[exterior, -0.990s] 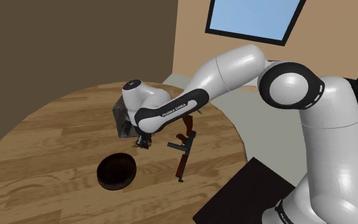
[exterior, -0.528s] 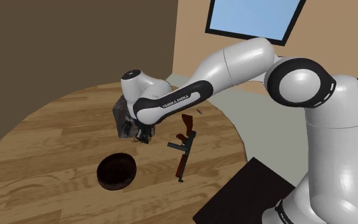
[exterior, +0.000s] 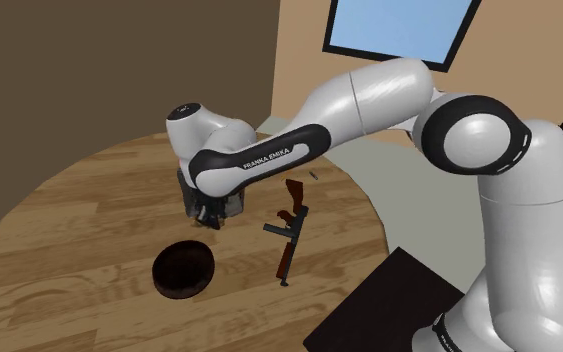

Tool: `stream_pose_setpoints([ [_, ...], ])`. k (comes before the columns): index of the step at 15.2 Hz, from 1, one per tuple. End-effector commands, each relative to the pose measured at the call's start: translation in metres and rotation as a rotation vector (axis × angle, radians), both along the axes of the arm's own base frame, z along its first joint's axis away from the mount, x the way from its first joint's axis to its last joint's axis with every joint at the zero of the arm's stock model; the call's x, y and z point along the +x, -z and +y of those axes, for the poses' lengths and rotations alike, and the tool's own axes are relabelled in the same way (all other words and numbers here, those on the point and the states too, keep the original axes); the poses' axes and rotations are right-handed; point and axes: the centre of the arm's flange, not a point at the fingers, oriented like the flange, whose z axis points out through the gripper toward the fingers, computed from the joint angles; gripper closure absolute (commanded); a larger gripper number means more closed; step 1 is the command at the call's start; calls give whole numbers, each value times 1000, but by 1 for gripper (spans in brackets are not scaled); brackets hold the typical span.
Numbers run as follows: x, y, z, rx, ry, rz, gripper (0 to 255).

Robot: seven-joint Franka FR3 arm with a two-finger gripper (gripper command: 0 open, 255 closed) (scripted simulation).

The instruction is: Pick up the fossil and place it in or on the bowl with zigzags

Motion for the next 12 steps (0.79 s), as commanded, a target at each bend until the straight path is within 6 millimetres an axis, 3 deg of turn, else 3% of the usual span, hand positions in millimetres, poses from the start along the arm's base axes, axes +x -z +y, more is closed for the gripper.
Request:
stream_pose_setpoints([
  [1, -7, -3, 24, 0, 1, 0, 255],
  [7, -26, -14, 99, 0, 1, 0, 255],
  [12, -26, 13, 99, 0, 1, 0, 255],
])
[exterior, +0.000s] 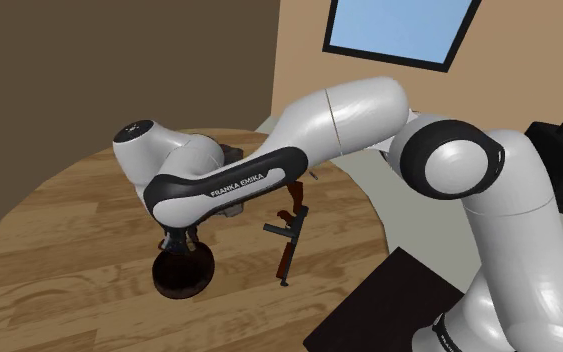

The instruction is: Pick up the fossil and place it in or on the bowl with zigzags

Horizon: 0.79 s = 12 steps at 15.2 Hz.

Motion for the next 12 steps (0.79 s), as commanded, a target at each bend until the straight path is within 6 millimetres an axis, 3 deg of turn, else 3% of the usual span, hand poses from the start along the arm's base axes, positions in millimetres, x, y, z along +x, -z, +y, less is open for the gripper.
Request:
stream_pose_setpoints([
  [1, 0, 10, 1, 0, 0, 0, 255],
  [12, 0, 71, 1, 0, 0, 0, 255],
])
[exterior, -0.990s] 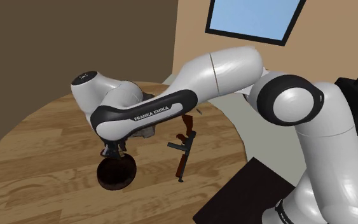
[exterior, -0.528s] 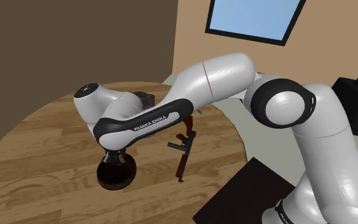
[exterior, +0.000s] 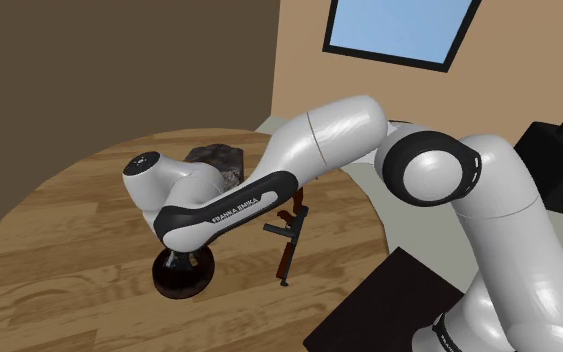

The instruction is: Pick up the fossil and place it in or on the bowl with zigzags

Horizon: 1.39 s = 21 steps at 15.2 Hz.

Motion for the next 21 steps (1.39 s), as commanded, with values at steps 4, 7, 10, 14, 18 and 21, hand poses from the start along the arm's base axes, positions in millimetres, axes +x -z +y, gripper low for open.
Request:
stream_pose_setpoints([
  [4, 1, 7, 0, 0, 0, 0, 255],
  [7, 1, 7, 0, 0, 0, 0, 255],
  [10, 1, 7, 0, 0, 0, 0, 0],
  [14, 1, 7, 0, 0, 0, 0, 0],
  [18, 2, -43, 8, 0, 0, 0, 0],
  [21, 2, -43, 8, 0, 0, 0, 0],
])
